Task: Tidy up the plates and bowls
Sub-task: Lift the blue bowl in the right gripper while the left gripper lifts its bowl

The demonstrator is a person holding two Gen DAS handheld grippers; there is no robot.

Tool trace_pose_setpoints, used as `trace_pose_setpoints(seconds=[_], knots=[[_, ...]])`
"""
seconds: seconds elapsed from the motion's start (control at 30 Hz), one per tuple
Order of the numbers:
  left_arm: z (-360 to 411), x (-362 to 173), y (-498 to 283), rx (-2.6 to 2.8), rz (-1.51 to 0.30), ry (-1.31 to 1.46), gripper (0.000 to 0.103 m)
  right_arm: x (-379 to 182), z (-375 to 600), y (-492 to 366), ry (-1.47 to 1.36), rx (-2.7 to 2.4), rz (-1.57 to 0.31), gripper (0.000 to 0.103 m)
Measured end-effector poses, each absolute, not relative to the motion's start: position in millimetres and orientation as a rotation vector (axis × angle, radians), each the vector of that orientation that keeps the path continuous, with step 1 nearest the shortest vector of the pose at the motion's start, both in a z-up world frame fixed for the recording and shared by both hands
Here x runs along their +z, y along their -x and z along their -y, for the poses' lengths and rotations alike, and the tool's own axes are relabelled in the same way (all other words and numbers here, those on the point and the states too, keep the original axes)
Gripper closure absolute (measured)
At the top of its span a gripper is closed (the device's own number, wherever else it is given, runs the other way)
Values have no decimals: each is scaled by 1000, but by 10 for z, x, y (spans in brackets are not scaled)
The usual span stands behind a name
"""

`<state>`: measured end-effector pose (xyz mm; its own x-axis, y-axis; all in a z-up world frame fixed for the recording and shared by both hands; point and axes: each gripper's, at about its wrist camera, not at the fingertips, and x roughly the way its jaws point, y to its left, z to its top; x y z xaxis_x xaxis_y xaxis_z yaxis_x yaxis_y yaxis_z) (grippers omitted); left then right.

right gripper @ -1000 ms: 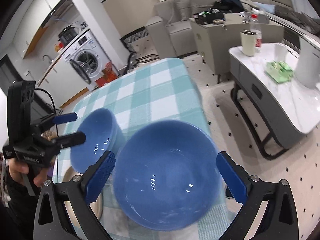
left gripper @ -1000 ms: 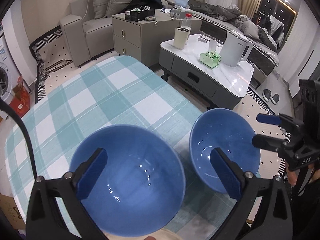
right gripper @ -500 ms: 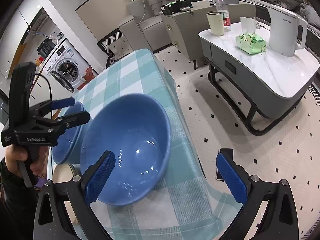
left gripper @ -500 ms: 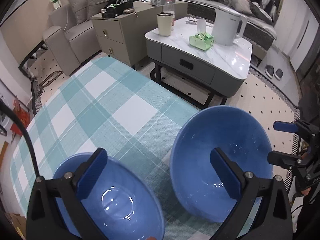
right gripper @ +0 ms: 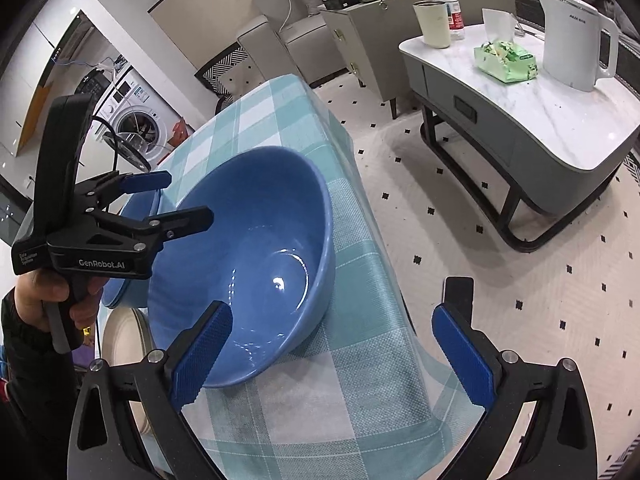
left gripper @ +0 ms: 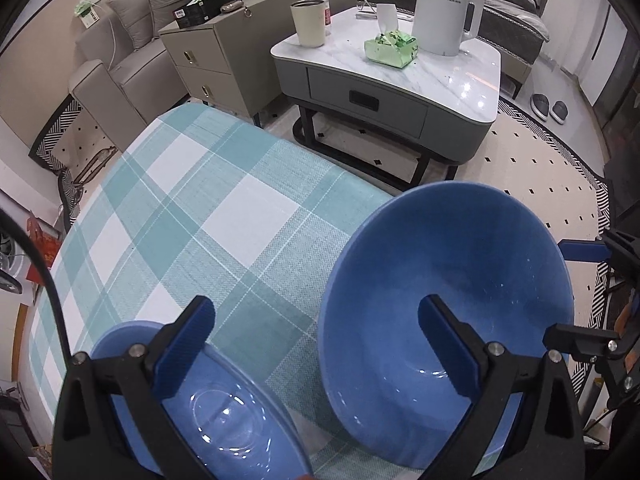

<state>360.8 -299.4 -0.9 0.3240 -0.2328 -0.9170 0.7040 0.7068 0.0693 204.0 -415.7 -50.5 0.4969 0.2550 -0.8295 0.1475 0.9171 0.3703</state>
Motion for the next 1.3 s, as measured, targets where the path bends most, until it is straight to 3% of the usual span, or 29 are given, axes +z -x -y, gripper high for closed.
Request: trace_pose_setpoints(seconds=[0.07,0.13,0.37,0.43,0.47,0.93,1.3], knots=[[3001,-16,-3596,-661,-1078,-517,2,-530,4141,-2047,-441,83,-1066,1],[3008,-24,-3581,-673,-1090,-520,10,-551,4110,-2055,-447,97,-1073,3],[3038,-74,-3486,-715,-1119,-556,24,-577,4038,-2080,-439,103,-1083,13],[3035,-80,-3461,-725,-1121,-557,26,-596,4030,-2088,-442,104,-1094,21],[3032,-88,-3453,-731,-1127,-555,33,-608,4026,-2093,-439,103,-1101,23],[2922,-60,-3457,-732,-1139,-512,68,-586,3958,-2077,-424,138,-1084,33],[2898,-70,-3407,-741,-1140,-508,74,-548,3872,-2097,-390,140,-1069,49]])
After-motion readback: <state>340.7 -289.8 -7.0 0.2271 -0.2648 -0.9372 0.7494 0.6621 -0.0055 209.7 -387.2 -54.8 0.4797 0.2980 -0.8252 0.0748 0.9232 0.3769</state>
